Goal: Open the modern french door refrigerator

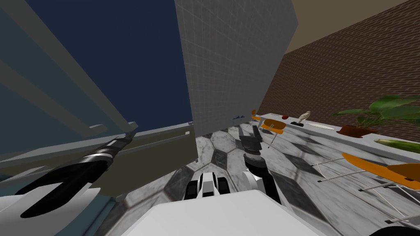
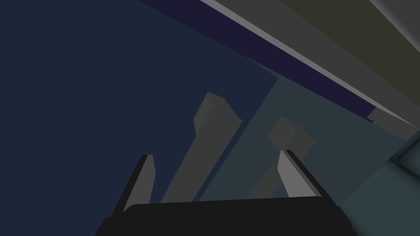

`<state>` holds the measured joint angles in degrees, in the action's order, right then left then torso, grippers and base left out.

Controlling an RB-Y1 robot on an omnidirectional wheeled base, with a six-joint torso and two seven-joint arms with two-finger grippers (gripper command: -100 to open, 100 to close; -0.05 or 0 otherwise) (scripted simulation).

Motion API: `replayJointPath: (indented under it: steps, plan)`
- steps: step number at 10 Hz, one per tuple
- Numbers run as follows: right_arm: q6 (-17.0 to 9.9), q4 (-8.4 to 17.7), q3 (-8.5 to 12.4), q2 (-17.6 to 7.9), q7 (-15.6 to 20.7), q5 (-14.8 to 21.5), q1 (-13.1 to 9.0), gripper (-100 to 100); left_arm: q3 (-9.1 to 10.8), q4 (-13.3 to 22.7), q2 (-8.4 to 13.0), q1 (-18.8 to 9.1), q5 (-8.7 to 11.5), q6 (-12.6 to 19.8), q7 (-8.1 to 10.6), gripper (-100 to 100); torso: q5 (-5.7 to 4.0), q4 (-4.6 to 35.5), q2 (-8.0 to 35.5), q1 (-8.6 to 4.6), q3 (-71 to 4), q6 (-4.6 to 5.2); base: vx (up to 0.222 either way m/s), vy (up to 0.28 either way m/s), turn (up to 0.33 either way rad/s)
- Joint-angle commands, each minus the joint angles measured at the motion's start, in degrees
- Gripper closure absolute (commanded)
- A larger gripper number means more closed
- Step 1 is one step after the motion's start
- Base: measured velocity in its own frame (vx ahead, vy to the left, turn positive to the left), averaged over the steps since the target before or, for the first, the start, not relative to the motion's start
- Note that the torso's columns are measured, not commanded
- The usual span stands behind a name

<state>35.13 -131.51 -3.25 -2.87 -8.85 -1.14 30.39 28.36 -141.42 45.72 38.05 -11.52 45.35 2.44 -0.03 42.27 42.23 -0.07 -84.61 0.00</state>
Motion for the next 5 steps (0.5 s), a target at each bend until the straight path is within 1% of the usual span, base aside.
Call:
replayJointPath:
  steps: [1, 3, 5]
  plan:
    - [0.0, 0.0, 0.0, 0.0, 0.0, 0.0, 0.0, 0, 2.23, 1.3, 2.7, 1.0, 2.2, 2.7, 0.69, -100, 0.01, 0.0, 0.1, 0.05, 0.1, 0.00, 0.103, 0.189, -0.020]
    - [0.0, 0.0, 0.0, 0.0, 0.0, 0.0, 0.0, 0, 3.58, 1.3, 4.5, 1.9, 3.2, 4.5, 1.04, -100, -0.01, 0.1, 0.2, -0.10, 0.1, 0.00, 0.087, 0.124, -0.015]
    - [0.0, 0.0, 0.0, 0.0, 0.0, 0.0, 0.0, 0, 4.87, -0.3, 6.3, 2.7, 4.2, 6.2, 1.36, -100, -0.04, 0.1, 0.0, 0.13, 0.0, -0.02, 0.070, 0.108, -0.007]
